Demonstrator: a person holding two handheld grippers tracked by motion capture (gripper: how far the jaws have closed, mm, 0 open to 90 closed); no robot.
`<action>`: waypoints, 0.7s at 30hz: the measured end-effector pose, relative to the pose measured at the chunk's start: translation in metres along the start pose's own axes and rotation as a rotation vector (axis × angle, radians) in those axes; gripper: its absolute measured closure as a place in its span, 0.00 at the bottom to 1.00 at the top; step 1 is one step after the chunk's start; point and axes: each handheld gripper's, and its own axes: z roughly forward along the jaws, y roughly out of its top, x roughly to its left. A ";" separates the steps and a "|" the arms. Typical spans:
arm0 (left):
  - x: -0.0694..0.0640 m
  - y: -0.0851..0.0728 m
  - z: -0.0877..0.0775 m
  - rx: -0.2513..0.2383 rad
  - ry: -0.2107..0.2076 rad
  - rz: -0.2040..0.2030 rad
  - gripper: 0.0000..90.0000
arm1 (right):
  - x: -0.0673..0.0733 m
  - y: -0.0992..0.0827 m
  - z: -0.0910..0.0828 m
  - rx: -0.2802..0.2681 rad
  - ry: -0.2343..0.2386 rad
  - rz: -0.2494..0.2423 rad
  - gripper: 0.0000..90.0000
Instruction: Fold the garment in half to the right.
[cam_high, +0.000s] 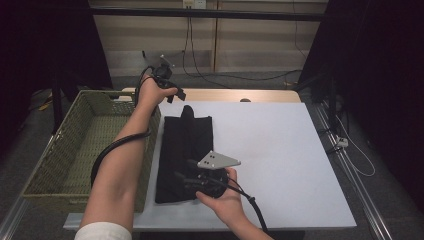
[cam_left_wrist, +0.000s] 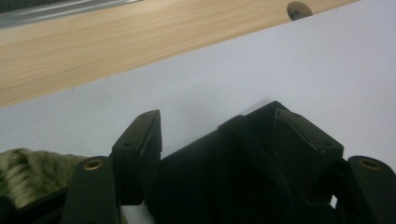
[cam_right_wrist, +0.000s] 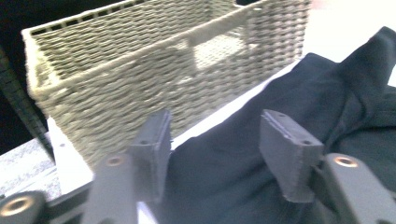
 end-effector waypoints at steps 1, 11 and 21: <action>0.001 -0.001 -0.002 0.002 0.001 0.000 0.34 | -0.003 0.001 0.000 0.002 -0.011 0.010 0.43; 0.001 -0.010 -0.014 -0.004 -0.033 0.018 0.24 | -0.029 0.003 0.016 0.062 -0.049 0.026 0.34; -0.003 -0.024 -0.030 -0.029 -0.078 0.058 0.18 | -0.053 0.007 0.028 0.083 -0.063 0.034 0.26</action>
